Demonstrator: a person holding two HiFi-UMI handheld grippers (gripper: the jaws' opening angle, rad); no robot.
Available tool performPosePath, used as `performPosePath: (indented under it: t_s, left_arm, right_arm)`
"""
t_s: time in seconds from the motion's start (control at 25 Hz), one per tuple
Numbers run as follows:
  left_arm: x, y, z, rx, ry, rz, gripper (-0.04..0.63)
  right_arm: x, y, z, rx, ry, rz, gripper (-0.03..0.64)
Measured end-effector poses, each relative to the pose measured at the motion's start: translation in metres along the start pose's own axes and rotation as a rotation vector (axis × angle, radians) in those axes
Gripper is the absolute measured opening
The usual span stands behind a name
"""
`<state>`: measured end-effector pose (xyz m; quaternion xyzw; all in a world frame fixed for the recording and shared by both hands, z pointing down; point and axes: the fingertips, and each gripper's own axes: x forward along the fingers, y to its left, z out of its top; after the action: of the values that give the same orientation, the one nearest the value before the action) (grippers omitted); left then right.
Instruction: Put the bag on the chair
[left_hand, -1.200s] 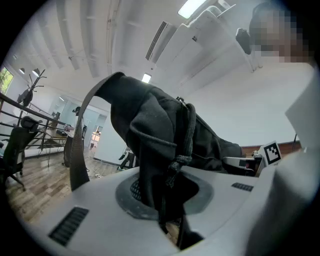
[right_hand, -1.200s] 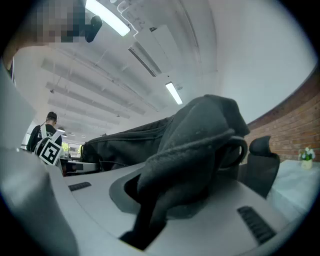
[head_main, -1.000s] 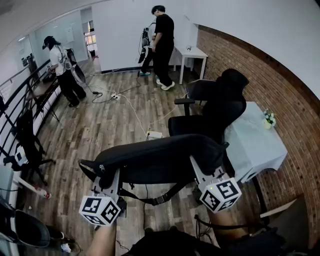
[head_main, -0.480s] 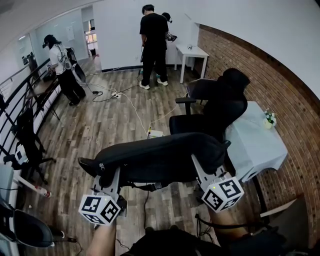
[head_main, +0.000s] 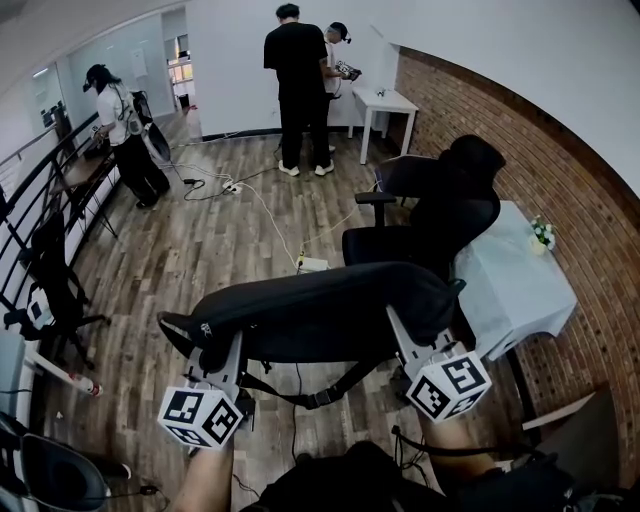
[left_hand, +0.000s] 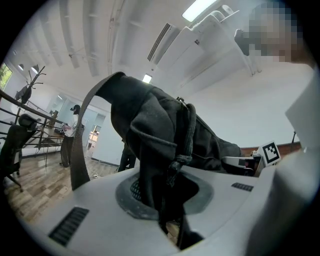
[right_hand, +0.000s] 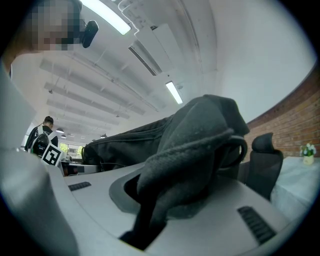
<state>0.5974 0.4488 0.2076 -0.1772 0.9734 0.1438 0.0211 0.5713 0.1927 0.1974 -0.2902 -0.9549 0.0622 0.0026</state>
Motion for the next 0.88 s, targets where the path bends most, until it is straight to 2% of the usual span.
performPosePath:
  t_s: [0.44,0.88]
  left_arm:
    - [0.011,0.024,0.000,-0.006,0.002,0.004,0.061]
    - [0.096,0.045,-0.004,0.011,0.013,0.037,0.061]
  right_arm:
    - [0.028,0.003,-0.005,-0.006,0.014,0.007,0.074]
    - [0.097,-0.055,-0.005,0.011,0.015,0.046,0.074]
